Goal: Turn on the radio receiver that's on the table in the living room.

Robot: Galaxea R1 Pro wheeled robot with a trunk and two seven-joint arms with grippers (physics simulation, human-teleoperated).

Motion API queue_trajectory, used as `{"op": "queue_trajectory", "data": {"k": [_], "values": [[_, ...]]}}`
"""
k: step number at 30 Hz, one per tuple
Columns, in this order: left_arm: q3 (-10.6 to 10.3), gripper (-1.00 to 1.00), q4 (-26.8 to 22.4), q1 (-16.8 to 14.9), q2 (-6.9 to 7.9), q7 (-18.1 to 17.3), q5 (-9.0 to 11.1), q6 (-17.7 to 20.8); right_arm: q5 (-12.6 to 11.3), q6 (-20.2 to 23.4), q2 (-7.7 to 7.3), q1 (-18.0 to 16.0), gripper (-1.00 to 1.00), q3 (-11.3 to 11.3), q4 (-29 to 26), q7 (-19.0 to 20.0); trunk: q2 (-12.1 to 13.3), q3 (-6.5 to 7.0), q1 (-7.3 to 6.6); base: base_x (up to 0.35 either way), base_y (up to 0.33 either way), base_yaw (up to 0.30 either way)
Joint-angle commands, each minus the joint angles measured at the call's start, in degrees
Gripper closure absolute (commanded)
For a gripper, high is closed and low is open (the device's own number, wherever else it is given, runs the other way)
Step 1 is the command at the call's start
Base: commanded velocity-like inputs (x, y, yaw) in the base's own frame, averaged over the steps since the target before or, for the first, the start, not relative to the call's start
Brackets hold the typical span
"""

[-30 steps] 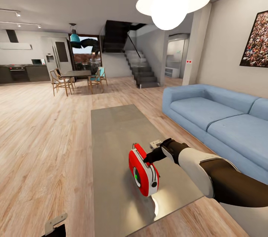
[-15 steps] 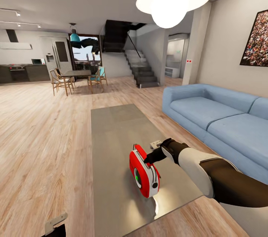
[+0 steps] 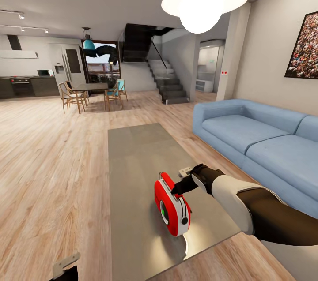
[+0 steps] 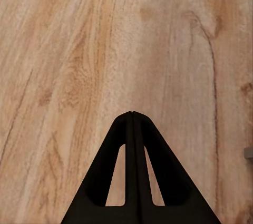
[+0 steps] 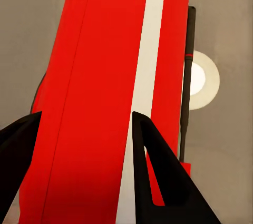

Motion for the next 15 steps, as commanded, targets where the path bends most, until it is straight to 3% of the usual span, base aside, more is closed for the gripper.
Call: {"op": "queue_trajectory", "data": {"k": [1,7,15], "values": [[0.02,1.0,0.0,0.0,0.0,0.0,-0.02,0.0,-0.17,0.02,0.0,-0.01,1.0,-0.38,-0.04,0.0,0.0,0.0,0.0,0.0,0.0,0.0],[0.01,1.0,0.0,0.0,0.0,0.02,-0.02,0.0,-0.15,0.02,0.0,-0.01,1.0,-0.38,-0.04,0.0,-2.01,-0.89,1.1,0.0,0.0,0.0],[0.0,1.0,0.0,0.0,0.0,-0.01,0.0,0.0,-0.37,0.02,0.05,0.01,1.0,-0.38,-0.02,0.01,-2.01,-0.89,1.1,0.0,0.0,0.0]]}}
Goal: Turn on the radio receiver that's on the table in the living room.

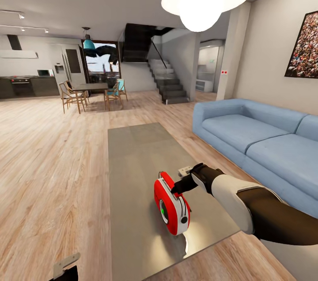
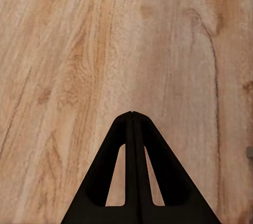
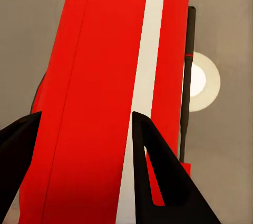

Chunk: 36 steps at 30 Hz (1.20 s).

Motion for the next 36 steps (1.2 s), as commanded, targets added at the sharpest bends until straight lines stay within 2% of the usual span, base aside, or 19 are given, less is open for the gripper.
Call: {"op": "queue_trajectory", "data": {"k": [1,4,5,36], "values": [[0.0,1.0,0.0,-0.01,0.0,0.01,0.0,0.0,-0.02,0.06,0.02,0.24,1.0,-0.51,0.12,0.02,0.02,-0.02,0.01,0.0,0.0,0.0],[0.0,1.0,0.0,-0.01,0.0,0.02,0.0,0.0,-0.04,0.06,0.03,0.23,1.0,-0.51,0.15,0.01,0.02,-0.02,0.01,0.0,0.0,0.0],[0.0,1.0,-0.02,-0.01,0.0,0.02,0.0,0.0,-0.05,0.04,0.03,0.24,-1.0,-0.51,0.16,0.01,0.02,-0.02,0.01,0.0,0.0,0.0],[-0.09,1.0,-0.02,-0.01,0.03,0.02,-0.41,-0.05,0.25,0.01,0.03,0.24,-1.0,-0.51,0.16,-0.02,0.02,-0.02,0.01,0.0,0.0,0.0]]}}
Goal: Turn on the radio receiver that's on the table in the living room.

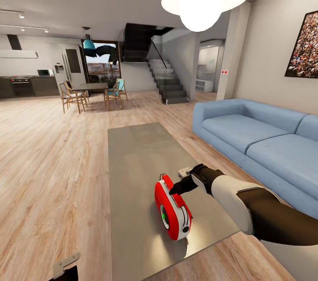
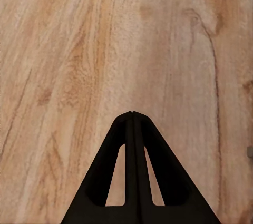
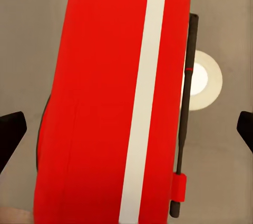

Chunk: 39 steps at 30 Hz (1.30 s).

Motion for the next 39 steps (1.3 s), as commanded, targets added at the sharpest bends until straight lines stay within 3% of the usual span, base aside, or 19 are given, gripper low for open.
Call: {"op": "queue_trajectory", "data": {"k": [1,39], "values": [[0.0,1.0,0.02,0.0,0.02,0.0,-0.04,0.02,0.02,0.0,0.0,-0.01,-1.0,0.0,-0.02,-0.03,0.0,0.0,0.0,0.0,0.0,0.0],[0.0,1.0,0.15,0.0,0.41,0.01,-0.38,-0.04,0.05,0.0,0.0,0.0,-1.0,0.0,0.0,-0.17,15.24,6.82,-8.35,-0.001,0.0,0.0]]}}
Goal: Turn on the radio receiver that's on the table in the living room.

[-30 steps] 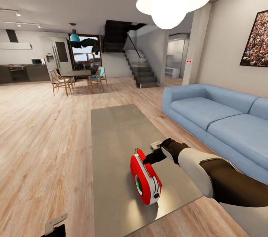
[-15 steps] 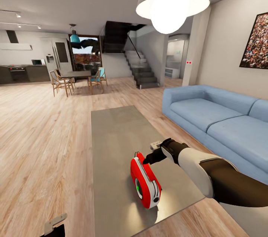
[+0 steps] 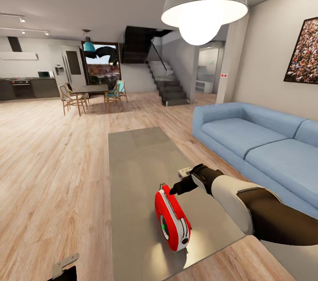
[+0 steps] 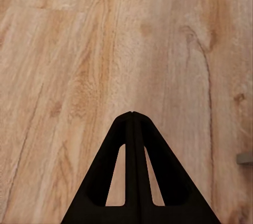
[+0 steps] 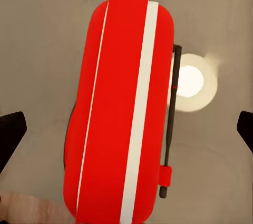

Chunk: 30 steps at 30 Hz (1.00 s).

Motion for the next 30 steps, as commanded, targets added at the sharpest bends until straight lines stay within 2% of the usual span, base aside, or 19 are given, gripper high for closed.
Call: {"op": "queue_trajectory", "data": {"k": [1,22,30], "values": [[0.0,1.0,-0.01,0.0,0.0,0.0,0.0,0.0,0.0,-0.02,0.0,0.0,-1.0,0.01,0.0,0.0,0.42,0.18,-0.23,-0.06,0.0,0.0],[0.0,1.0,0.0,0.0,0.0,0.0,0.0,0.0,-0.11,-0.25,-0.09,-0.02,-1.0,0.06,-0.01,-0.41,8.84,3.95,-4.84,-0.273,0.0,0.0],[0.0,1.0,0.0,0.0,0.08,-0.02,0.0,0.0,-0.17,-0.55,-0.29,-0.01,-1.0,0.1,-0.03,-2.65,8.84,3.95,-4.84,-0.02,0.0,0.0]]}}
